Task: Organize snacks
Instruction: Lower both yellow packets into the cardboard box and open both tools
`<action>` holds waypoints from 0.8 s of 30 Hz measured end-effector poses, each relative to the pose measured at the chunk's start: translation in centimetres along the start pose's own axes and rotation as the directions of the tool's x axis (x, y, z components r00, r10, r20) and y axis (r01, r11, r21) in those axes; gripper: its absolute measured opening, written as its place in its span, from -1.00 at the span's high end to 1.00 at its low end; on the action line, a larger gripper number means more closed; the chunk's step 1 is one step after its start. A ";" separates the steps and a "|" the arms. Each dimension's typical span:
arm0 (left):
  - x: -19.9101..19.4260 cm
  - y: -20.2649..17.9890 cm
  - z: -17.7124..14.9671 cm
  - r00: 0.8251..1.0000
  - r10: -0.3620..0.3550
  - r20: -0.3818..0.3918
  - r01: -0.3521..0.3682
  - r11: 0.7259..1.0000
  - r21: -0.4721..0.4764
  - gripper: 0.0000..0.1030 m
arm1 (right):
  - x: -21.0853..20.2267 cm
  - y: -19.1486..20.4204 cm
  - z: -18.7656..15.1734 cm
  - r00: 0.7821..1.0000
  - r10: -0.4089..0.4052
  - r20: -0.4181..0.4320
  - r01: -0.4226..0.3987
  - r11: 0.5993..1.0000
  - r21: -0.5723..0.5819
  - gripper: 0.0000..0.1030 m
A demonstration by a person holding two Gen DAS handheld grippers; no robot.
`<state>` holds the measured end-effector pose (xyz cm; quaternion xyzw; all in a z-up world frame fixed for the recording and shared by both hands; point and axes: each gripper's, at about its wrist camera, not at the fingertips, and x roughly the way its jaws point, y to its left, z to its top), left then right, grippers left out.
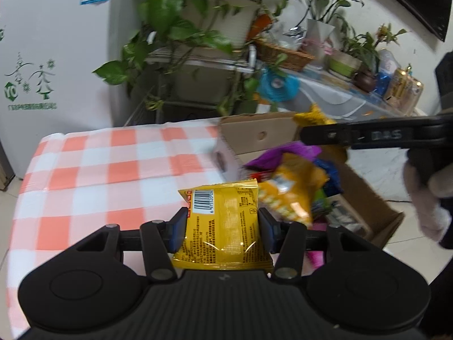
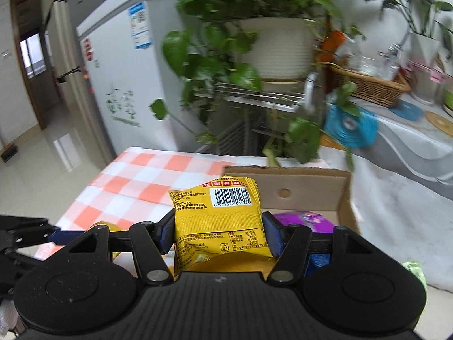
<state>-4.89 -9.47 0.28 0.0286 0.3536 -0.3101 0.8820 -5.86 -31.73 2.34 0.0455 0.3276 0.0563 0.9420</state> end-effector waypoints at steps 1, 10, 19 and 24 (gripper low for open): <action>0.0 -0.6 0.1 1.000 -0.007 0.005 0.007 1.000 0.000 0.01 | 0.0 -0.4 -0.1 1.000 -0.007 0.000 0.007 1.000 0.012 -0.33; 0.5 -6.1 0.7 0.999 -0.050 0.005 0.049 0.997 0.059 0.01 | -1.1 -3.2 0.2 0.999 -0.040 0.014 0.038 0.993 0.111 -0.33; 2.5 -9.6 0.3 0.999 -0.043 -0.024 0.046 0.995 0.093 0.01 | -1.2 -4.0 -0.1 0.997 -0.071 -0.002 0.071 0.993 0.098 -0.33; 3.8 -10.7 0.5 0.999 -0.029 -0.033 0.032 0.996 0.086 0.00 | -1.1 -4.7 -0.1 0.997 -0.070 -0.017 0.071 0.990 0.122 -0.33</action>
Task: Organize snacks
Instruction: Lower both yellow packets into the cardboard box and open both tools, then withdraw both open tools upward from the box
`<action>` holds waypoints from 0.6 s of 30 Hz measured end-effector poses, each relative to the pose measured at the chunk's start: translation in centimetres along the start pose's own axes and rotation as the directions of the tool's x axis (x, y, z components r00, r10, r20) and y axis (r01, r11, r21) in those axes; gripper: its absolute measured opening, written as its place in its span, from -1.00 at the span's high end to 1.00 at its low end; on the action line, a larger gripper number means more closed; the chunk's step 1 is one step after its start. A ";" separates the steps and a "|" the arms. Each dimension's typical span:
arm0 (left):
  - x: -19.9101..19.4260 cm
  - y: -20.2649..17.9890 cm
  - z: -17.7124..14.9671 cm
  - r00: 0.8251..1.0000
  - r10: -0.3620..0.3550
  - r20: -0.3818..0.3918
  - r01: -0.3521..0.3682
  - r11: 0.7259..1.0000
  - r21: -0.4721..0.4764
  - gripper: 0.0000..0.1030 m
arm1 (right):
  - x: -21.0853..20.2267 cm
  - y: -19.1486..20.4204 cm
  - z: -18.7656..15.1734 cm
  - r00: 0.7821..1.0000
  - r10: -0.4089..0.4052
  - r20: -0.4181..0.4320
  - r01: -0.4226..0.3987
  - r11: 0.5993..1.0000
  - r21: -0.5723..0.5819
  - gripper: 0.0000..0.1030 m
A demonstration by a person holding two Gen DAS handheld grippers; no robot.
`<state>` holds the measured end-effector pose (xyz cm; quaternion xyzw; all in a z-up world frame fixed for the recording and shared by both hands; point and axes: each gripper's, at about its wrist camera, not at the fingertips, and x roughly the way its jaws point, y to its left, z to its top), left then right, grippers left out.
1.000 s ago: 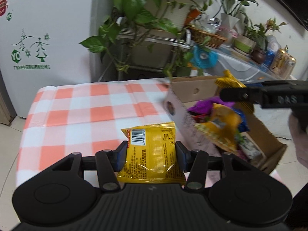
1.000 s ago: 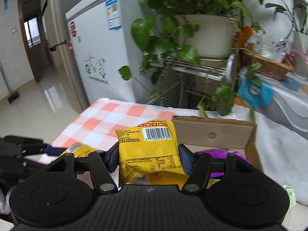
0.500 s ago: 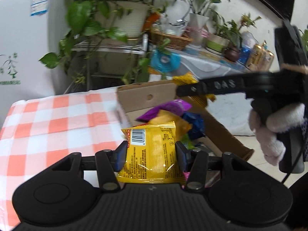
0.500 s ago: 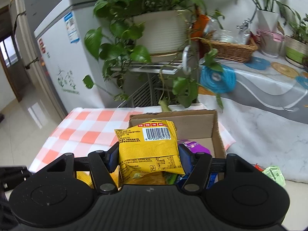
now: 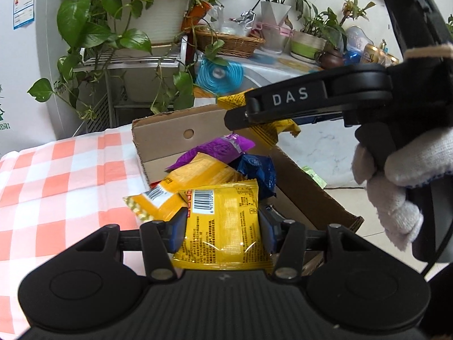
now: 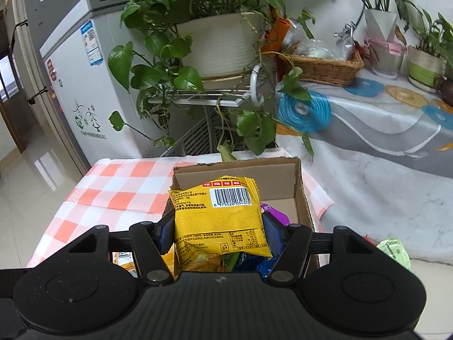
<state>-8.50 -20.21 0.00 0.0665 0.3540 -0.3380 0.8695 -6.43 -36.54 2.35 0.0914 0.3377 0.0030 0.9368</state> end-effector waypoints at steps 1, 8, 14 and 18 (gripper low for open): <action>0.2 -0.2 0.1 1.000 0.003 -0.003 -0.003 1.000 -0.001 0.00 | 0.0 -0.1 0.0 1.000 -0.004 -0.001 0.004 1.000 0.004 -0.33; 0.7 -1.3 0.5 0.999 0.042 -0.003 -0.042 0.999 -0.007 -0.49 | -0.1 -0.1 0.1 1.000 0.019 -0.004 -0.019 1.000 0.012 -0.58; 0.4 -2.0 0.8 0.994 0.108 -0.028 -0.108 0.994 0.015 -0.86 | -0.3 0.0 0.2 1.000 0.004 -0.005 -0.004 1.000 0.009 -0.84; 0.1 -1.8 0.6 0.987 0.154 -0.054 -0.154 0.988 0.004 -0.88 | -0.2 0.0 0.2 1.000 -0.006 -0.017 0.006 1.000 0.011 -0.91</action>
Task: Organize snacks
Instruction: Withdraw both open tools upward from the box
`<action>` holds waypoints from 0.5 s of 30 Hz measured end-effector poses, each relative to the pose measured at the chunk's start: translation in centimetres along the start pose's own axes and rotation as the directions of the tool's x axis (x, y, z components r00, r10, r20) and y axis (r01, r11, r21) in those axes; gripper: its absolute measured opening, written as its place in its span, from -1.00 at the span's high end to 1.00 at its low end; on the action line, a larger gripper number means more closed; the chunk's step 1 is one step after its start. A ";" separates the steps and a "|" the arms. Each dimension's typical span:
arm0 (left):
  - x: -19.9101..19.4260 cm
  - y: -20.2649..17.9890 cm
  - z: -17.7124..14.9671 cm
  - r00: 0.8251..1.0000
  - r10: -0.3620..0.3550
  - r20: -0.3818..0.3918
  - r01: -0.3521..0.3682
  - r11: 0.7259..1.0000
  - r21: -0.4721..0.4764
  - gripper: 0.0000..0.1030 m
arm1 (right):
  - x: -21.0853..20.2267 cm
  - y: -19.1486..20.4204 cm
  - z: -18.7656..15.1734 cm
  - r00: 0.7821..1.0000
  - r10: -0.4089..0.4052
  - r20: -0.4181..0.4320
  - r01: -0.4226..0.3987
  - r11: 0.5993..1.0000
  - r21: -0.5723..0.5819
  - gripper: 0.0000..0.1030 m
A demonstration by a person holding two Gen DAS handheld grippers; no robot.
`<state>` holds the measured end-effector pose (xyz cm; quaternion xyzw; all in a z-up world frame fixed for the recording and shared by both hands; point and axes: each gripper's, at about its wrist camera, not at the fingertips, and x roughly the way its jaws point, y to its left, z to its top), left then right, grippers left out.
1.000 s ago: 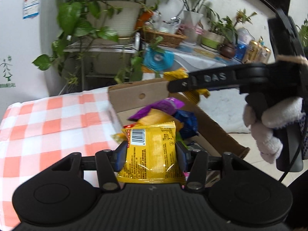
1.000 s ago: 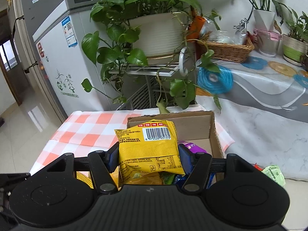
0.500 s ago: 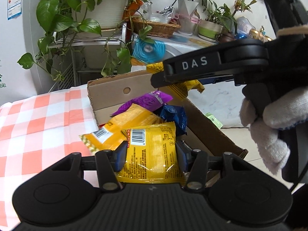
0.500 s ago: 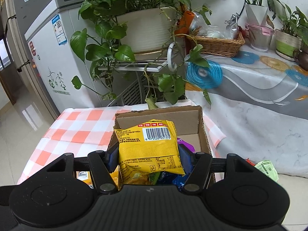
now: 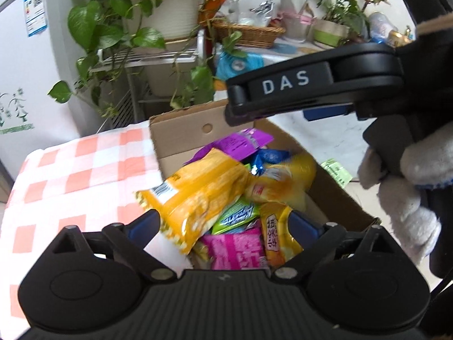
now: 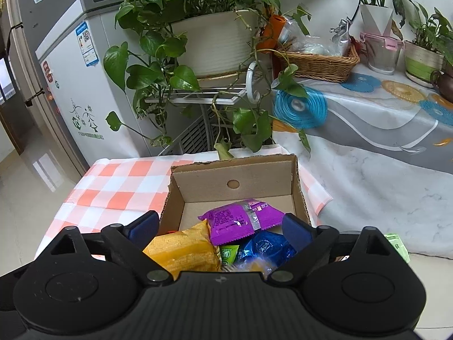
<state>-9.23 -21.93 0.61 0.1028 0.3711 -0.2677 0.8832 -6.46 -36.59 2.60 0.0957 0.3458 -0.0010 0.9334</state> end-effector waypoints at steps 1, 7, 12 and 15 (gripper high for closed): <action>-0.1 0.1 -0.1 1.000 0.007 -0.004 -0.007 1.000 -0.006 -0.88 | 0.0 0.0 0.0 1.000 -0.003 -0.003 0.003 1.000 -0.003 -0.91; -0.8 0.6 -0.4 0.999 0.039 -0.027 -0.041 0.998 -0.046 -0.95 | 0.2 0.5 -0.1 0.999 -0.022 -0.026 0.021 0.999 -0.028 -0.98; -1.3 0.8 -0.3 0.996 0.080 -0.045 -0.083 0.995 -0.063 -0.98 | 0.1 0.5 -0.1 0.998 -0.054 -0.031 0.053 0.998 -0.029 -1.00; -1.6 1.2 -0.3 0.994 0.088 -0.062 -0.094 0.992 -0.089 -0.98 | 0.0 0.4 -0.2 0.997 -0.076 -0.033 0.075 0.997 -0.029 -1.00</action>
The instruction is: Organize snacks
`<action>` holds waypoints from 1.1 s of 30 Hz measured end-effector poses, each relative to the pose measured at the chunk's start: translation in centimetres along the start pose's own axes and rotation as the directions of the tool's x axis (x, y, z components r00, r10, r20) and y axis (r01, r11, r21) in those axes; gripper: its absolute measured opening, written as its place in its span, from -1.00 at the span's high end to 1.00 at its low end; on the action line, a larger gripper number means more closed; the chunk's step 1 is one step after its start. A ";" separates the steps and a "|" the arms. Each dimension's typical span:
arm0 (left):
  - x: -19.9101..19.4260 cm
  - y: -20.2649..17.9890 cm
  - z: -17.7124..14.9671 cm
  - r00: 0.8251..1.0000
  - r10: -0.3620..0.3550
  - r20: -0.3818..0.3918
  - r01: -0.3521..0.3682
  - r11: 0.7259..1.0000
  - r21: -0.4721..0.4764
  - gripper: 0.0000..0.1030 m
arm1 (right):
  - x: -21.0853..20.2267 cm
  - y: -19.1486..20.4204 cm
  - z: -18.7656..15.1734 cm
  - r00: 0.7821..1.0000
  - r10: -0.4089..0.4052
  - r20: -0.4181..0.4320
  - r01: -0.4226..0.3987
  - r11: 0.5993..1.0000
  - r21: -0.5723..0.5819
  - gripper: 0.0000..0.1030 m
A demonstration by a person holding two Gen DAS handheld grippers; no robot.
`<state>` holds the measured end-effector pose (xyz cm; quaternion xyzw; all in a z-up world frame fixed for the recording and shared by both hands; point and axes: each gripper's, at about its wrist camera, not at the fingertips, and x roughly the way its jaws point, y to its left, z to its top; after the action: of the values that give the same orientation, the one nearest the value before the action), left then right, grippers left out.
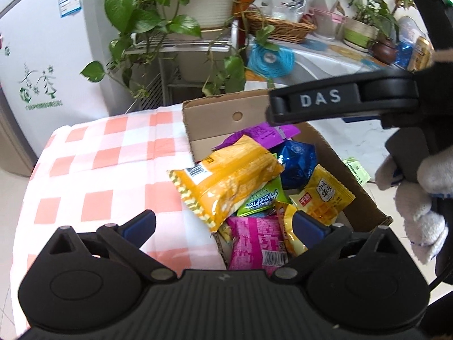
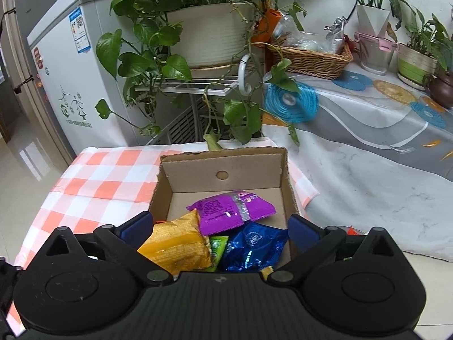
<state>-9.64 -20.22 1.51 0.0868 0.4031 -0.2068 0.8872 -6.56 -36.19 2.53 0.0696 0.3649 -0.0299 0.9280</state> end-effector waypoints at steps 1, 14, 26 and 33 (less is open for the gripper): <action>-0.1 0.1 0.0 1.000 0.006 -0.007 -0.006 1.000 -0.007 -0.98 | 0.0 -0.1 0.0 1.000 -0.011 -0.002 0.011 1.000 0.001 -1.00; -0.6 2.2 -0.1 0.996 0.083 -0.033 -0.086 0.992 -0.094 -0.98 | -0.4 0.1 -0.8 0.997 -0.074 -0.029 0.073 0.997 -0.026 -1.00; -0.5 2.8 1.3 0.988 0.146 -0.052 -0.152 0.978 -0.142 -0.98 | -1.3 0.0 -1.5 0.992 -0.116 -0.046 0.116 0.993 -0.015 -1.00; 0.3 2.5 2.2 0.982 0.170 -0.077 -0.180 0.972 -0.151 -0.98 | -1.4 -0.3 -1.8 0.989 -0.128 -0.074 0.128 0.992 -0.001 -1.00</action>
<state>-6.84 -18.73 2.70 0.0581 0.4368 -0.0924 0.8929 -8.82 -36.17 2.17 0.0489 0.4027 -0.0876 0.9098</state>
